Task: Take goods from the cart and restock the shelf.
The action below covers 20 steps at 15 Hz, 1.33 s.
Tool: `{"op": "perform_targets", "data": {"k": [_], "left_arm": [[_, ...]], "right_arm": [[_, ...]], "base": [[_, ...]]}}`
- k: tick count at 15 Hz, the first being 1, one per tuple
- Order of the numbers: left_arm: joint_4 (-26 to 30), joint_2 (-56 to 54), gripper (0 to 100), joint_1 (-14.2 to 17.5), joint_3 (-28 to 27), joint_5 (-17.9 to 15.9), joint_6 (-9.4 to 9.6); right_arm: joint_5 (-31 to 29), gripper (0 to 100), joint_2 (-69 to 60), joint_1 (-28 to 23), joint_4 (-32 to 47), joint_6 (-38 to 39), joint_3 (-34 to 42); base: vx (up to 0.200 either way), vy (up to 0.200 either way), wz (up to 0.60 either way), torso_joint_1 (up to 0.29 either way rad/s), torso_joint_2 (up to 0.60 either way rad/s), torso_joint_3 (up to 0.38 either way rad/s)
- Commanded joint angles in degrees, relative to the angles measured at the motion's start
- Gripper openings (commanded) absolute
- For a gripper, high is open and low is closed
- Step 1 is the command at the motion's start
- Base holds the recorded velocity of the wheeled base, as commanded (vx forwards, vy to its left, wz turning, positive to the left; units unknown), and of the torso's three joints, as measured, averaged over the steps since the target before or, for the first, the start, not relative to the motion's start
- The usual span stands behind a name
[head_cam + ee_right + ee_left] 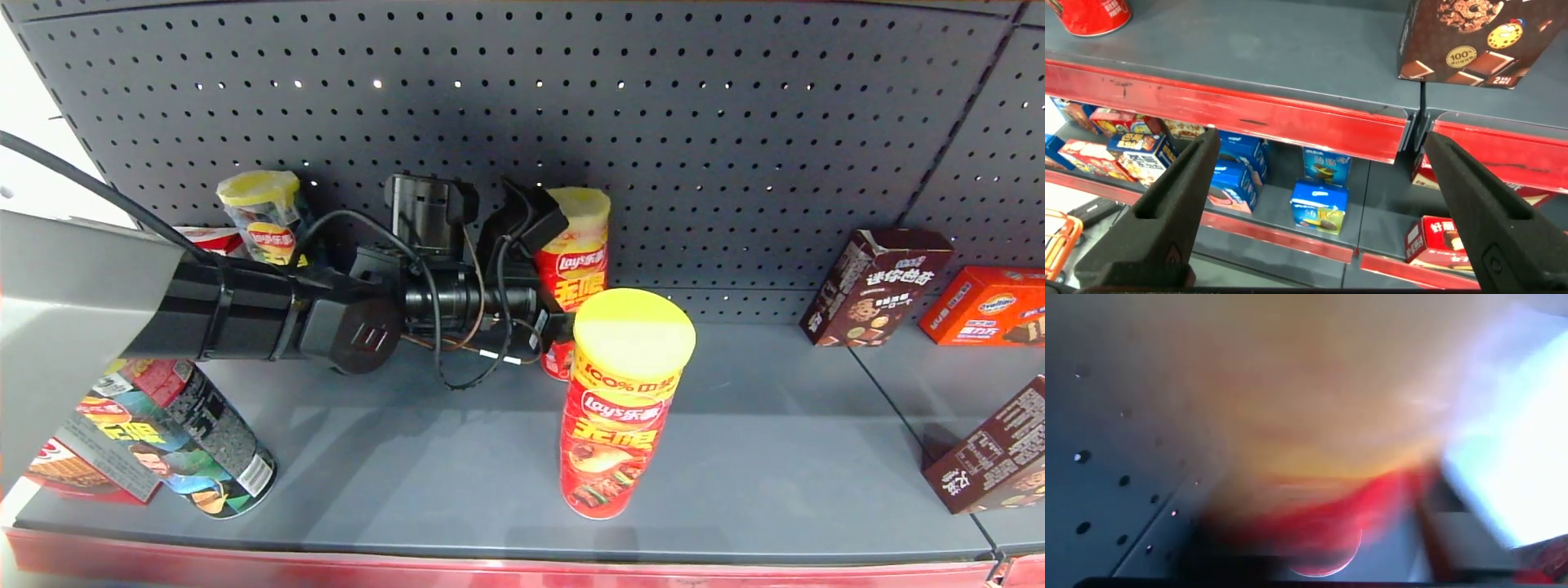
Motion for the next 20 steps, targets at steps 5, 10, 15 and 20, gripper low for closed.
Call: {"op": "perform_targets", "data": {"k": [5,10,15,20], "left_arm": [[-0.5,-6.5,100,0.8,6.0,0.7,0.02],[-5.2,-11.5,100,1.0,14.5,3.9,-0.16],[-7.0,-12.6,100,1.1,20.0,13.2,-0.6],[-9.6,-12.4,100,1.3,20.3,15.3,-1.39]], "right_arm": [[0.0,100,0.1,0.0,0.0,0.0,0.0],[0.0,100,0.1,0.0,0.0,0.0,0.0],[0.0,100,0.1,0.0,0.0,0.0,0.0],[0.0,100,0.1,0.0,0.0,0.0,0.0]], "base": [[0.0,0.0,0.0,0.0,0.0,0.0],[0.0,0.0,0.0,0.0,0.0,0.0],[0.0,0.0,0.0,0.0,0.0,0.0],[0.0,0.0,0.0,0.0,0.0,0.0]]}}
